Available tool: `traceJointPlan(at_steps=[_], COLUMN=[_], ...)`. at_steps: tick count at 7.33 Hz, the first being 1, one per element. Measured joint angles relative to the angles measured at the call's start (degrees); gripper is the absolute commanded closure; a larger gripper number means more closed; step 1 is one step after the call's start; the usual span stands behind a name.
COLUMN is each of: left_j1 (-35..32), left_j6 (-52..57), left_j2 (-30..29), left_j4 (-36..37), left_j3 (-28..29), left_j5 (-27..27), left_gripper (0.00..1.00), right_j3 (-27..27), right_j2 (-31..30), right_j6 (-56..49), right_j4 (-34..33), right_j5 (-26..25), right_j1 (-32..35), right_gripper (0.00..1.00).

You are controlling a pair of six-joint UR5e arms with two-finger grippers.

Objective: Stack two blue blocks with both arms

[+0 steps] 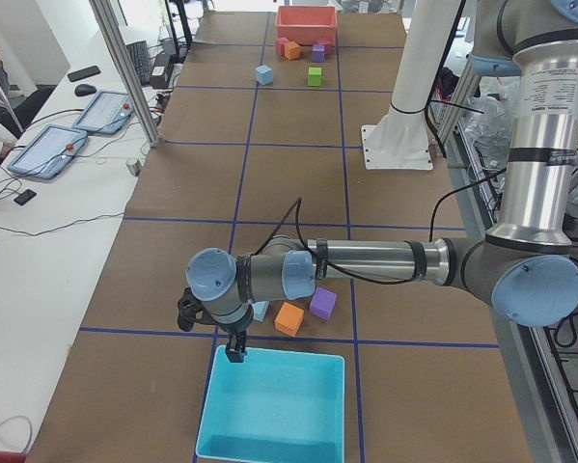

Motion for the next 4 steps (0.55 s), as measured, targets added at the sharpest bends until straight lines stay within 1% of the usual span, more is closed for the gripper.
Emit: traceJointPlan(at_steps=[2, 3, 4], left_j1=[0.0, 0.0, 0.2], left_j6=[-0.2, -0.3, -1.2], left_j2=[0.2, 0.0, -0.3], left_j4=[0.0, 0.0, 0.0], left_j3=[-0.3, -0.8, -2.0], left_j5=[0.0, 0.0, 0.0], left_gripper=[0.00, 0.00, 0.00], right_j3=[1.1, 2.8, 5.1], right_j2=[-0.1, 0.9, 3.1], right_j6=[0.0, 0.0, 0.0], right_j4=[0.0, 0.0, 0.0], right_j5=[0.0, -0.1, 0.0], right_j1=[0.2, -0.8, -3.9], right_gripper=[0.00, 0.00, 0.00])
